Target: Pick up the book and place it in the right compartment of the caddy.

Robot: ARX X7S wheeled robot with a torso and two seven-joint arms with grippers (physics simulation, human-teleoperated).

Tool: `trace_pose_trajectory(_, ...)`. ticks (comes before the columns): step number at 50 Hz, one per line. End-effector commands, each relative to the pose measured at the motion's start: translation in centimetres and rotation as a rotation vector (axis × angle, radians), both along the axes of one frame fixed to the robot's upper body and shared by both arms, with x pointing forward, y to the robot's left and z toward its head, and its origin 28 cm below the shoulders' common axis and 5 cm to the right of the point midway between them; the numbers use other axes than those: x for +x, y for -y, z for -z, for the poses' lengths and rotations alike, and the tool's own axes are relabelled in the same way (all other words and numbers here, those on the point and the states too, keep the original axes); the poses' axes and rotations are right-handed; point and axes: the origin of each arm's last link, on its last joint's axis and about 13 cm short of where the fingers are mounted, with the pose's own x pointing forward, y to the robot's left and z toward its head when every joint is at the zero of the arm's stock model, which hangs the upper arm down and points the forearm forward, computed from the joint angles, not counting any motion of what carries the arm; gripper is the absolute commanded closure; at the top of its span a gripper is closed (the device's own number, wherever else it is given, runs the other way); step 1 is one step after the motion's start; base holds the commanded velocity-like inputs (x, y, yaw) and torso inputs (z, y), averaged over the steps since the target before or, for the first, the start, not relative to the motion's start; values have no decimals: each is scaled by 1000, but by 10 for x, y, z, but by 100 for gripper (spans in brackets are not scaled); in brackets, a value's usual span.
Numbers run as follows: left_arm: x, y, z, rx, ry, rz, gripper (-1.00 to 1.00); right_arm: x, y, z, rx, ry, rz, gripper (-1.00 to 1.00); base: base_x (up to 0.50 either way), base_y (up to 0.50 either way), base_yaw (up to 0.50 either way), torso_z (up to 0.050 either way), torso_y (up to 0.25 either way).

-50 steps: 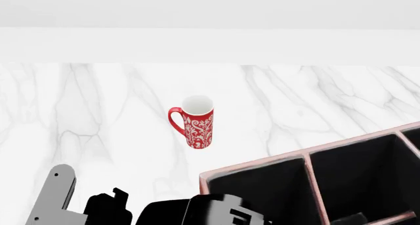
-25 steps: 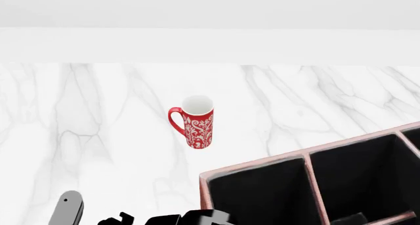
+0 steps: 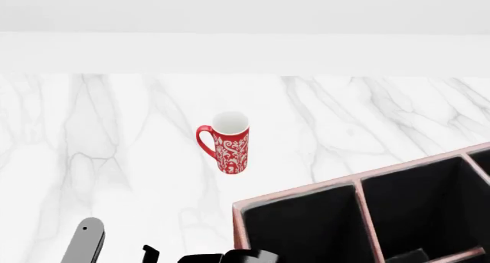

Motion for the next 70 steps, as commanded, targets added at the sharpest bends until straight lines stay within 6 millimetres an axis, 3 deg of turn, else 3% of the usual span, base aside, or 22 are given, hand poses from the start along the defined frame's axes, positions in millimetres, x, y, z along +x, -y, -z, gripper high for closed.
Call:
trace_pose_trajectory(1,1,1,0,1,1,3,-100,4,2,-29,118,95,68,100,0,0,0,0,0)
trace_pose_trajectory(8,1,1,-1,-1,4,6,-100,-2,2,-52,154,135,82,100,0,0,0,0,0)
trace_pose_trajectory(17,2,1,-1,-1,5,9,-100,2,2,-62,187,158,149,100,0,0,0,0,0)
trace_pose_trajectory(28,0,0,0,-4,4,8,-100,1,14,-126,330,182,307,100,0,0,0,0,1)
trace_pose_trajectory(49,-2,-1,3,-9,0,4,-100,6,42,-196,467,260,585,100,0,0,0,0,1)
trace_pose_trajectory(54,-3,-1,3,-11,0,3,-100,17,53,-204,455,311,753,100,0,0,0,0,0)
trace_pose_trajectory(70,-2,-1,1,-14,2,3,-100,24,96,-226,522,389,1028,100,0,0,0,0,1)
